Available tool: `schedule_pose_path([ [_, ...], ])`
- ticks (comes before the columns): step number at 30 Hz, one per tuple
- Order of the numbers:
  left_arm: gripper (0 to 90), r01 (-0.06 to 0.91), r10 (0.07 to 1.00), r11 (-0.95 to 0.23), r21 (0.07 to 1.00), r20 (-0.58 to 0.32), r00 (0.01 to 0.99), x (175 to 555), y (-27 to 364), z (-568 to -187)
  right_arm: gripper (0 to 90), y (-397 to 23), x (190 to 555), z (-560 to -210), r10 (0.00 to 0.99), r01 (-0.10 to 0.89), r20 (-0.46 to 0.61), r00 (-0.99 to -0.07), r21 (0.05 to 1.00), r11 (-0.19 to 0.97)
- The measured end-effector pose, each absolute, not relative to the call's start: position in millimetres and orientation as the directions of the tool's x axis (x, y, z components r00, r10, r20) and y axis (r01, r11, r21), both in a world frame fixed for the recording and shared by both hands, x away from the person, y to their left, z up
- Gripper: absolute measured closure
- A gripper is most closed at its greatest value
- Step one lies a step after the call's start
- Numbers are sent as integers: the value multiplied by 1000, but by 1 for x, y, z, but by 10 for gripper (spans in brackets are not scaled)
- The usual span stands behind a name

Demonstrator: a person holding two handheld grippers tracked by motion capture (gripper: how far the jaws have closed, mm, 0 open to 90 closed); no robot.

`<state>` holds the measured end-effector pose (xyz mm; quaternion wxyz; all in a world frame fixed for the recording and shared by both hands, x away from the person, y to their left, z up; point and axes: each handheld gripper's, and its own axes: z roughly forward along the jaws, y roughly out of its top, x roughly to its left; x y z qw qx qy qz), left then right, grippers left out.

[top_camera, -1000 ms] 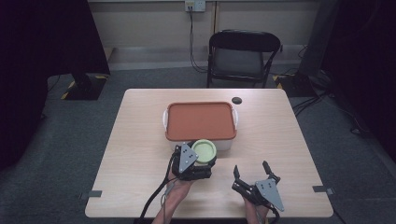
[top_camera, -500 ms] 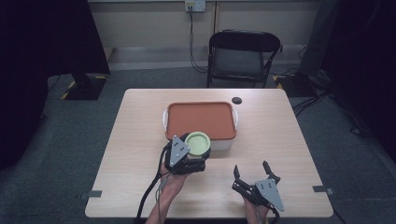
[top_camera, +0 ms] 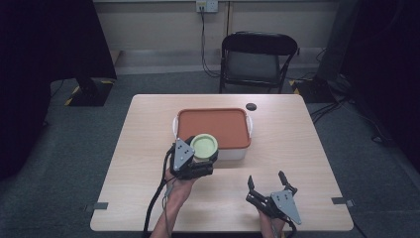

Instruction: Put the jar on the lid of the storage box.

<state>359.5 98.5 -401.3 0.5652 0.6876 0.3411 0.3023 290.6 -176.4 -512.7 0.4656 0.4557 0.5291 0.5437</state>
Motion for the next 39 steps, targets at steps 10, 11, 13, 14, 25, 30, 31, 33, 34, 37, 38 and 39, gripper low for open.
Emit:
schedule_pose_path([
  [10, 114, 129, 841, -106, 986, 20, 540, 371, 108, -390, 0, -176, 291, -513, 988, -24, 3, -152, 1000, -6],
  [11, 114, 131, 845, -104, 986, 18, 535, 373, 108, -390, 0, -176, 291, -513, 988, -24, 3, -152, 1000, -6],
  [13, 114, 135, 852, -101, 986, 15, 524, 377, 110, -389, 0, -176, 291, -513, 988, -24, 3, -152, 1000, -6],
  [14, 114, 144, 859, -87, 986, 1, 511, 383, 112, -389, 0, -176, 291, -513, 988, -24, 3, -152, 1000, -6],
  [25, 114, 190, 890, -90, 978, -6, 455, 401, 113, -397, 0, -176, 291, -513, 988, -24, 3, -153, 1000, -7],
  [30, 114, 206, 905, -80, 975, -16, 425, 412, 114, -402, 0, -177, 290, -513, 988, -24, 3, -156, 1000, -6],
  [31, 114, 213, 910, -69, 975, -26, 415, 415, 114, -403, 0, -177, 290, -513, 988, -24, 3, -157, 1000, -7],
  [33, 114, 218, 915, -70, 973, -24, 404, 418, 114, -405, 0, -177, 290, -513, 987, -25, 2, -158, 1000, -6],
  [34, 114, 223, 917, -79, 972, -17, 399, 420, 113, -405, 0, -177, 290, -513, 987, -24, 3, -158, 1000, -6],
  [37, 114, 223, 919, -94, 970, -1, 393, 425, 110, -407, 0, -177, 290, -513, 987, -24, 3, -160, 1000, -7],
  [38, 114, 226, 922, -103, 969, 8, 386, 426, 109, -407, 0, -177, 290, -513, 987, -24, 3, -161, 1000, -7],
  [39, 113, 223, 926, -117, 968, 25, 378, 427, 107, -408, 0, -177, 290, -513, 987, -24, 3, -161, 1000, -7],
])
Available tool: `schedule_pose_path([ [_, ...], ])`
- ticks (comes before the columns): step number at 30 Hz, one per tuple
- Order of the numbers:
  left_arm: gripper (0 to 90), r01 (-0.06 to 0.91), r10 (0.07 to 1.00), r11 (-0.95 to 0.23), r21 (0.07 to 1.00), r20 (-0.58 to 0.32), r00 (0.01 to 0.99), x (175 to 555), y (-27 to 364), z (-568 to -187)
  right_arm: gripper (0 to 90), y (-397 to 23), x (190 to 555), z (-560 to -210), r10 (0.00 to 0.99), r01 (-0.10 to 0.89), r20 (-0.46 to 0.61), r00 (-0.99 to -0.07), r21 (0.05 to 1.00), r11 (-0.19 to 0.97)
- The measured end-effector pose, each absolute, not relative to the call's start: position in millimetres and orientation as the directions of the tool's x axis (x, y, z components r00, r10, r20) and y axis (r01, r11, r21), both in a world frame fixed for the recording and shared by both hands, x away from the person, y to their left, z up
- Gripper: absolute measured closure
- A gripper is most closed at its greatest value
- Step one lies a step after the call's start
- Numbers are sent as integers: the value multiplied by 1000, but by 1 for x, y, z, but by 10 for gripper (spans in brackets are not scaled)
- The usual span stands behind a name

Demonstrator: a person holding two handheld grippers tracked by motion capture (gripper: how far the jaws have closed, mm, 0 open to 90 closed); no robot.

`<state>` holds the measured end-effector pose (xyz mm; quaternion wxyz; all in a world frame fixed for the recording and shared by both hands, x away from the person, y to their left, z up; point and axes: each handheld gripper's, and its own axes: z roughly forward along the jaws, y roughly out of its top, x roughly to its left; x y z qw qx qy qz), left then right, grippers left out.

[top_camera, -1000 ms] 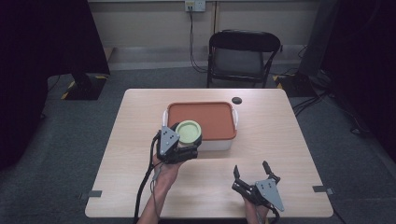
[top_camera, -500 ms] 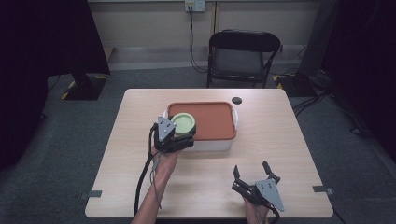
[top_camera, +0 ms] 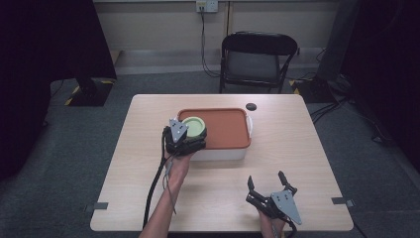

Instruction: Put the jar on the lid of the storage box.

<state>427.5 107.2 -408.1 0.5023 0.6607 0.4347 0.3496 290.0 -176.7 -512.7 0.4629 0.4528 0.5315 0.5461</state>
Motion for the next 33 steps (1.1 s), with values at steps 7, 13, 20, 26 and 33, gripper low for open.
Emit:
schedule_pose_path([
  [7, 113, 247, 923, -125, 961, 21, 384, 435, 104, -412, 0, -177, 290, -513, 987, -25, 2, -160, 1000, -6],
  [13, 112, 243, 920, -127, 962, 23, 391, 436, 102, -416, 0, -177, 290, -513, 987, -25, 2, -161, 1000, -6],
  [20, 111, 239, 916, -134, 962, 28, 401, 436, 103, -416, 0, -177, 290, -513, 987, -25, 2, -161, 1000, -6],
  [26, 103, 238, 909, -132, 962, 23, 415, 437, 105, -416, 0, -177, 290, -513, 987, -25, 2, -162, 1000, -6],
  [33, 15, 249, 904, -108, 963, -9, 427, 436, 105, -417, 0, -177, 290, -513, 987, -25, 2, -162, 1000, -6],
])
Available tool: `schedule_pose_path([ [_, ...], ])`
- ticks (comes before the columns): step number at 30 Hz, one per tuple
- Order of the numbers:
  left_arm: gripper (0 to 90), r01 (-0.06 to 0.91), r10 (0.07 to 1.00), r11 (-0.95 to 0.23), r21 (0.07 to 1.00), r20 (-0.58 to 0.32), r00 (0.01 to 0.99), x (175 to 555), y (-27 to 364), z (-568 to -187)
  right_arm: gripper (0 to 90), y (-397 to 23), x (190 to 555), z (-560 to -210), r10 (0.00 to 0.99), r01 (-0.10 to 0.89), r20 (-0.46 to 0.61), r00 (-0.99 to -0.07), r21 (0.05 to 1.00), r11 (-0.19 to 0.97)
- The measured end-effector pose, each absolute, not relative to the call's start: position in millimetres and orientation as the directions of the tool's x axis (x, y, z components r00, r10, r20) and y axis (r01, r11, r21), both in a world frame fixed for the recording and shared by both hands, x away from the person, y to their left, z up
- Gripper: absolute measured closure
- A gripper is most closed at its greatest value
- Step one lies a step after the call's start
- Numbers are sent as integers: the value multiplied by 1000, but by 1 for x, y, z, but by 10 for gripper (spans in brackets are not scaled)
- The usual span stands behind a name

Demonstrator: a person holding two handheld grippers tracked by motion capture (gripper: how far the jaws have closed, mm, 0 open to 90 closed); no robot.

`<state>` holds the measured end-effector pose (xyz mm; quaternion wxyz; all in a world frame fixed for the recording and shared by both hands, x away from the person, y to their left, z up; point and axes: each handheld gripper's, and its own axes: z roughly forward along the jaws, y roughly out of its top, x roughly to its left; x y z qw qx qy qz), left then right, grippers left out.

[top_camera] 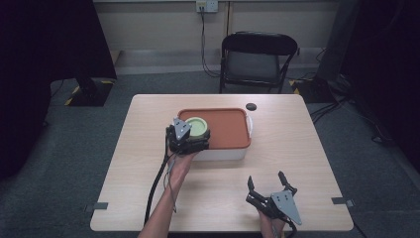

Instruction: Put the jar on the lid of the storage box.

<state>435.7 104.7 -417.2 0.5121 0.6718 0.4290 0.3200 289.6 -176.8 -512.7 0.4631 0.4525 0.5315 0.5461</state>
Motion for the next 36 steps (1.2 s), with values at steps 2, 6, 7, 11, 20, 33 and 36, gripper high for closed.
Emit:
schedule_pose_path([
  [2, 3, 238, 903, -94, 967, -18, 430, 434, 105, -417, 0, -177, 290, -513, 987, -24, 3, -162, 1000, -7],
  [6, 0, 227, 901, -84, 970, -23, 432, 431, 107, -417, 0, -177, 290, -513, 987, -24, 3, -162, 1000, -7],
  [7, 0, 226, 901, -82, 971, -25, 432, 430, 108, -416, 0, -177, 290, -513, 987, -24, 2, -162, 1000, -6],
  [11, 0, 209, 898, -69, 976, -30, 439, 428, 111, -415, 0, -177, 290, -513, 987, -24, 2, -161, 1000, -6],
  [20, 0, 179, 895, -42, 983, -43, 444, 421, 116, -409, 0, -177, 290, -513, 987, -24, 2, -160, 1000, -6],
  [33, 0, 132, 892, -30, 991, -33, 451, 410, 122, -401, 0, -177, 290, -513, 987, -24, 2, -159, 1000, -6],
  [36, 0, 125, 889, -22, 992, -38, 456, 406, 123, -399, 0, -177, 290, -513, 987, -24, 2, -159, 1000, -6],
])
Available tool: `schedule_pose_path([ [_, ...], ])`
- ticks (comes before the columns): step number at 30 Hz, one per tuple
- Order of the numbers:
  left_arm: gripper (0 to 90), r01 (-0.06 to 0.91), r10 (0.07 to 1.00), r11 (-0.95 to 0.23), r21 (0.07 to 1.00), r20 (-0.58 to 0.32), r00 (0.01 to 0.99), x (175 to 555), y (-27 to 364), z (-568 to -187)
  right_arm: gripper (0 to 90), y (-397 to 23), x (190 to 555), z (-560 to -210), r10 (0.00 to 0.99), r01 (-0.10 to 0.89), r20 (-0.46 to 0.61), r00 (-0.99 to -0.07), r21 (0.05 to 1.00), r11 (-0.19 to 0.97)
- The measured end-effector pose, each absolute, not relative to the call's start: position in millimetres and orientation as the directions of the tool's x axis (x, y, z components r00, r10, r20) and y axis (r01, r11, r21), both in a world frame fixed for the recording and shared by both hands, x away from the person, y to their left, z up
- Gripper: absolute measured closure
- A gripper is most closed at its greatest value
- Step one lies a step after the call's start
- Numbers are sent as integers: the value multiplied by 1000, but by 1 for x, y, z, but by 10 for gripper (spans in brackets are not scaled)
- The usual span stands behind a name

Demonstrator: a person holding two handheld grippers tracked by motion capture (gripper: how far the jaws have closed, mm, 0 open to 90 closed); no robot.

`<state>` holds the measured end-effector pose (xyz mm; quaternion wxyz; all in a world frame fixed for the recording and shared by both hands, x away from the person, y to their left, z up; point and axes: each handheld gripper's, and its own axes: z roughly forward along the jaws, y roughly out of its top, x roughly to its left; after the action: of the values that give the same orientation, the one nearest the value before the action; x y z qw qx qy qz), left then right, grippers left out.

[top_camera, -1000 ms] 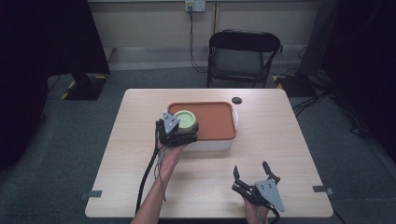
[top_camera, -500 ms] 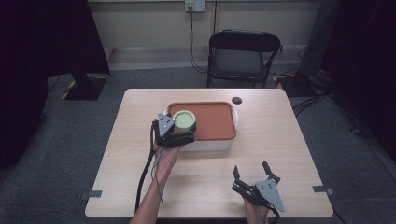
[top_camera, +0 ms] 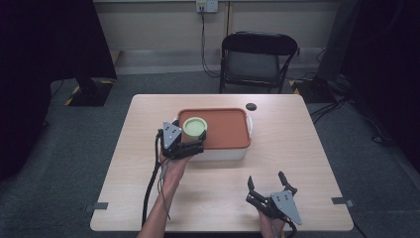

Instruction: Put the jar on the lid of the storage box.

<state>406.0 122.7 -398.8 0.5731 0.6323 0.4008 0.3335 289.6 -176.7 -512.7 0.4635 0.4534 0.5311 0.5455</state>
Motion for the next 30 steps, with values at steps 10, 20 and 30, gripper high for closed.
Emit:
schedule_pose_path([
  [10, 0, 90, 893, -21, 996, -22, 450, 395, 129, -400, 0, -177, 290, -513, 987, -24, 3, -159, 1000, -6],
  [20, 0, 58, 890, -31, 998, 1, 456, 380, 135, -398, 0, -177, 290, -513, 987, -24, 3, -159, 1000, -6],
  [30, 3, 26, 894, 2, 1000, -13, 448, 366, 143, -402, 0, -177, 290, -513, 987, -24, 2, -159, 1000, -6],
])
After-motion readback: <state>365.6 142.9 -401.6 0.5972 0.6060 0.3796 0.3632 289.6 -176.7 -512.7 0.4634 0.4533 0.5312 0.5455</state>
